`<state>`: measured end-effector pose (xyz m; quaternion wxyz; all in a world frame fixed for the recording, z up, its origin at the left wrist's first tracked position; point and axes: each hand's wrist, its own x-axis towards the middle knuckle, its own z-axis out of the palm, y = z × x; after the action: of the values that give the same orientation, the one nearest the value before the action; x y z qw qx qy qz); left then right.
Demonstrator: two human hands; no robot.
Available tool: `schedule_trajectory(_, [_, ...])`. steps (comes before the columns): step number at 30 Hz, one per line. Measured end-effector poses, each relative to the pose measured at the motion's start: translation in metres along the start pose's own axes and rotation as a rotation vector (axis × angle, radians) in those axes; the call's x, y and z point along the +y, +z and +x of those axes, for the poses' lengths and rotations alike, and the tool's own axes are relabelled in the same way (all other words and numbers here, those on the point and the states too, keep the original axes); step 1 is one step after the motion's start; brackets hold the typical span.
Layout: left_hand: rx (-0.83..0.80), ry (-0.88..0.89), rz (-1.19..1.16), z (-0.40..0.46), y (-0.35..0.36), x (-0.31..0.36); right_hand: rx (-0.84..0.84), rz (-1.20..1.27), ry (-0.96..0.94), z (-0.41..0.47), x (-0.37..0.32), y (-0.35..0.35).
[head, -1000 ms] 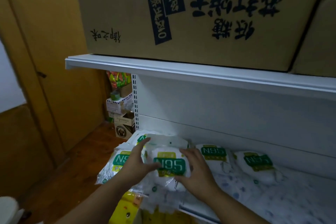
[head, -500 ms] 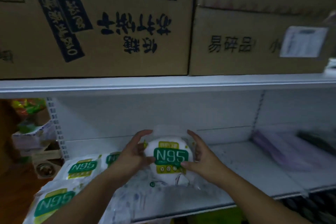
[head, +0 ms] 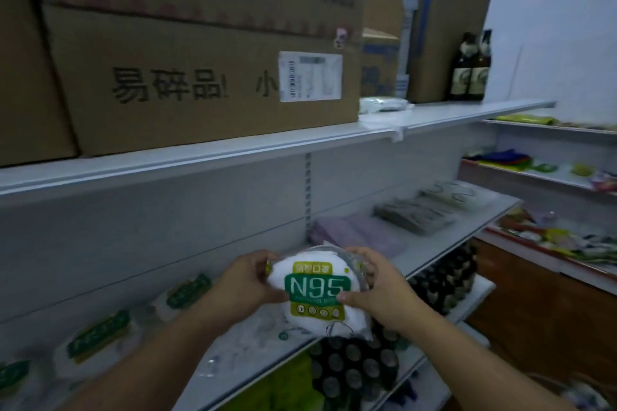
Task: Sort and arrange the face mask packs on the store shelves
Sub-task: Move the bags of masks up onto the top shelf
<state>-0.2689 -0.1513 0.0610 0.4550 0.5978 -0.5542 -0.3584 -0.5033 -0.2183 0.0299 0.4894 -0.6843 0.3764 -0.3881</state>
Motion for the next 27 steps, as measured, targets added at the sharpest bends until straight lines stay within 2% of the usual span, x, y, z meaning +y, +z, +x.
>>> schedule_trajectory(7, [-0.053,0.041,-0.042,0.051,0.131,0.067,0.138,0.036,-0.003,-0.016,0.007,-0.146])
schedule_trajectory(14, [-0.072,0.125,-0.075,0.092,0.207,0.132,0.279,0.038,0.024,-0.004,-0.011,-0.254])
schedule_trajectory(21, [-0.061,0.243,-0.161,0.129,0.229,0.199,0.244,-0.069,-0.026,0.041,-0.062,-0.318])
schedule_trajectory(27, [0.020,0.412,-0.008,0.176,0.189,0.268,0.120,0.044,-0.112,0.114,-0.129,-0.338])
